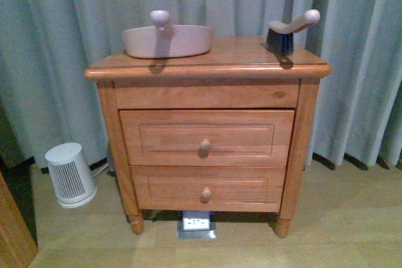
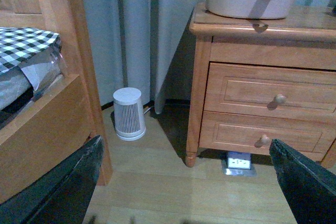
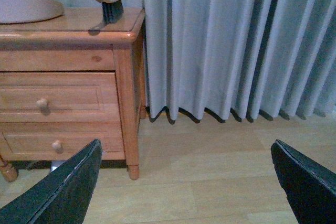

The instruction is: Clean up trash

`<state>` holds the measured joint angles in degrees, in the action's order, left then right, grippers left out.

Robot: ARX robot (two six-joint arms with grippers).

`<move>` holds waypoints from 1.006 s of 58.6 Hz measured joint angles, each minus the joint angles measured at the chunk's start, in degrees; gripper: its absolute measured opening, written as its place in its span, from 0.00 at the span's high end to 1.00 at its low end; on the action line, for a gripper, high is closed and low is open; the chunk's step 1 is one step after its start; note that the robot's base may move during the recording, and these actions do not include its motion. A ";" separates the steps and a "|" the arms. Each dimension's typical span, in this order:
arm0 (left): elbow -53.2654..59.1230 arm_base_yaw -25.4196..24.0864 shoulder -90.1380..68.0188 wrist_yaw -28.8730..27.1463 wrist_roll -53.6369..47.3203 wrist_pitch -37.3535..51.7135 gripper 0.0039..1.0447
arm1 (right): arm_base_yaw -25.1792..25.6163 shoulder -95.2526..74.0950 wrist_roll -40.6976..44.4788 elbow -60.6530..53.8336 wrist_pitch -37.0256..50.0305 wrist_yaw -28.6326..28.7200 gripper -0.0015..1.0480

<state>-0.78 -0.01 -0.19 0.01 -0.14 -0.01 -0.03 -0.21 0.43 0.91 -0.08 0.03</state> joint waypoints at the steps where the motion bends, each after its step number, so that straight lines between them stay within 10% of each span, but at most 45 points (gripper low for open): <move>1: 0.00 0.00 0.00 0.00 0.00 0.00 0.07 | 0.00 0.00 0.00 0.00 0.00 0.00 0.07; 59: 0.00 0.00 0.00 0.00 0.00 0.00 0.07 | 0.00 0.00 0.00 0.00 0.00 0.00 0.07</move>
<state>-0.78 -0.01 -0.19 0.01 -0.14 -0.01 -0.03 -0.21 0.43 0.91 -0.08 0.03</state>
